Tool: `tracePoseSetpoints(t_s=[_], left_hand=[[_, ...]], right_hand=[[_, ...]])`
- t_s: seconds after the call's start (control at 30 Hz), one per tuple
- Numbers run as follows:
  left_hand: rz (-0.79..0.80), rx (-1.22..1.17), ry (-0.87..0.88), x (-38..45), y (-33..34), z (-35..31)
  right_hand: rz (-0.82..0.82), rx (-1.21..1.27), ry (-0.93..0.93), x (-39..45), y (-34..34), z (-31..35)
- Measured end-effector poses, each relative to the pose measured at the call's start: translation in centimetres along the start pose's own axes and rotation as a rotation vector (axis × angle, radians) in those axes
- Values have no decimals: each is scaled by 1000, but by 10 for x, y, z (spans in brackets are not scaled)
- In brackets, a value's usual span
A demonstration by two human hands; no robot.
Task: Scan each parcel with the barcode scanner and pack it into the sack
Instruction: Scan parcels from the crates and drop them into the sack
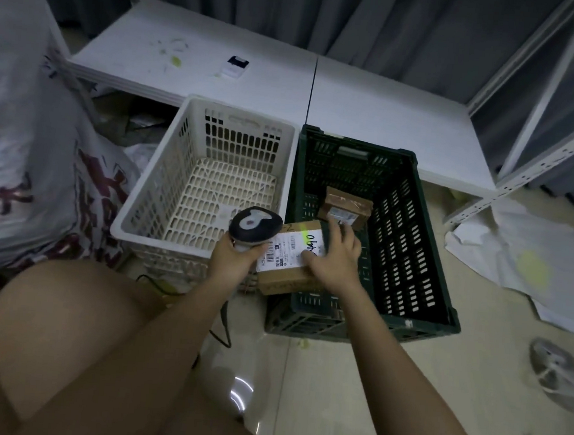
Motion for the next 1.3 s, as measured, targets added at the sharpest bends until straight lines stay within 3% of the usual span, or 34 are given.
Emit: tracePoseSetpoints(t_s=[0.07,0.13,0.23,0.3,0.37,0.5,0.57,0.77,1.1,1.17,1.3], left_hand=[[-5,-22,-6,5,2,3],[4,-40,-20,8,3,7],[10,-63,-29,13,2,10],[-5,-77,-29,18,-1,11],[-50,-84,-24,20,-5,11],[-136,-153,-39,22,-11,13],[-124,-139,-52,20,-9,14],[64,-108,-61,5,10,15],[141,-93,-35,1,12,9],[129,-109,-16,1,9,1],[88,-112,82,6,1,-21]], right_hand=[[92,-228,-131,29,4,20],[259,-298,-102,51,15,31],[490,-92,96,58,25,32],[519,87,223,53,25,21],[451,271,300,47,24,4],[106,647,427,21,19,-29],[27,734,480,1,23,-45],[73,637,404,-29,20,-49],[335,454,502,2,7,-23],[281,548,451,5,3,-19],[-44,776,265,12,-20,-9]])
Point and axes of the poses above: each hand's wrist, its own x-axis towards the middle knuckle, its own y-axis out of the palm, z = x × y, the point moved 6 cm from there along x, towards the middle knuckle, and after that the axes turned 10 degrees about -z, right-handed, at the moved point
